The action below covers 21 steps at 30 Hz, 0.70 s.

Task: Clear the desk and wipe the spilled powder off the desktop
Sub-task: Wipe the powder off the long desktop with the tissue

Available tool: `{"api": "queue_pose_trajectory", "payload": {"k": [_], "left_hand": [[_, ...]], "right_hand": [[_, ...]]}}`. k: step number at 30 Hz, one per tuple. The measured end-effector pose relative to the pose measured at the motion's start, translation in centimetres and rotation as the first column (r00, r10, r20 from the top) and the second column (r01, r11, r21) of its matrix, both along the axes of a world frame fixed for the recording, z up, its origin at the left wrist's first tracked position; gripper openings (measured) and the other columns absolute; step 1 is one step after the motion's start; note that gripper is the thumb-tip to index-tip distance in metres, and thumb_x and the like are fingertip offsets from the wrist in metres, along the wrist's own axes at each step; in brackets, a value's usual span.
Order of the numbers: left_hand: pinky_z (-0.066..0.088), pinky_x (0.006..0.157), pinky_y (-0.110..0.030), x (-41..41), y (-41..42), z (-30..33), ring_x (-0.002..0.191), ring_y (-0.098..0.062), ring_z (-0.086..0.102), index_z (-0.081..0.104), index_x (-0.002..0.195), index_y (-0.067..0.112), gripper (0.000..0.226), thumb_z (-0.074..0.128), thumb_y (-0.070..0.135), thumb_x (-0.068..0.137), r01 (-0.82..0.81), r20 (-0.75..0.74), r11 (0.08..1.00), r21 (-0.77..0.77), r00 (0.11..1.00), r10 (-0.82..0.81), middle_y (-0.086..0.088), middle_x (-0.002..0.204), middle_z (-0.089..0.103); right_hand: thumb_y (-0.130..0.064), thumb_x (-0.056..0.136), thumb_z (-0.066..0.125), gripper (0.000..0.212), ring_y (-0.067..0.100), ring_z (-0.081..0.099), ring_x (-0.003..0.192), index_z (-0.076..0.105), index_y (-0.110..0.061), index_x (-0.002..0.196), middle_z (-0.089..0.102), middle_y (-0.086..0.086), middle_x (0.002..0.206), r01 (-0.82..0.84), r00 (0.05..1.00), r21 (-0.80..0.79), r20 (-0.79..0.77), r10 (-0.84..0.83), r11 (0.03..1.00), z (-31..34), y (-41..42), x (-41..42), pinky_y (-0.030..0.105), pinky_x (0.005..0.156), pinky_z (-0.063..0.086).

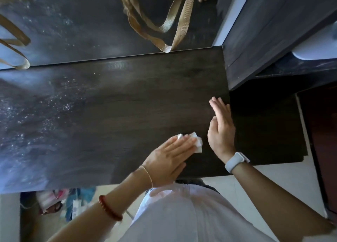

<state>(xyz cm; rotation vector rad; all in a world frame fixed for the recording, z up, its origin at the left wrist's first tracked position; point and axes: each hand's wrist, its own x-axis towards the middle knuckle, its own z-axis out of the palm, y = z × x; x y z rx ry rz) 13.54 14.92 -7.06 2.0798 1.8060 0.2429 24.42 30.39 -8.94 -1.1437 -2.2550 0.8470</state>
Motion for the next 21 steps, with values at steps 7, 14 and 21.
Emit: {"api": "queue_pose_trajectory", "payload": {"k": [7,14,21], "left_hand": [[0.013,0.115,-0.045,-7.5,10.5,-0.7,0.141,-0.033,0.013,0.027,0.142,0.010,0.052,0.031,0.027,0.093,-0.468,-0.072,0.882,-0.062,0.883,0.464,-0.013,0.152,0.019],[0.020,0.113,-0.047,2.5,-1.5,-0.1,0.138,-0.027,0.024,0.032,0.139,0.010,0.053,0.035,0.025,0.088,-0.204,0.024,0.978,-0.039,0.978,0.205,-0.010,0.148,0.032],[0.016,0.113,-0.044,0.0,-4.0,-0.8,0.139,-0.023,0.019,0.031,0.140,0.012,0.051,0.031,0.028,0.092,-0.343,-0.087,0.938,-0.049,0.937,0.338,-0.009,0.148,0.031]], "right_hand": [[-0.004,0.087,0.027,0.047,0.002,0.026,0.131,0.049,-0.008,0.129,0.047,0.003,0.137,0.080,0.995,-0.153,-0.048,-0.088,0.985,0.5,-0.2,-0.2,0.027,0.116,0.016],[-0.010,0.087,0.024,0.047,0.023,0.040,0.130,0.052,0.000,0.124,0.053,0.013,0.130,-0.007,0.997,-0.057,-0.079,0.003,0.998,0.0,-0.2,0.2,0.028,0.115,0.018],[0.001,0.089,0.028,0.048,0.017,0.040,0.131,0.044,-0.009,0.133,0.047,0.009,0.138,0.009,0.990,-0.360,-0.125,-0.058,0.933,1.9,-0.2,1.8,0.024,0.111,0.027]]}}
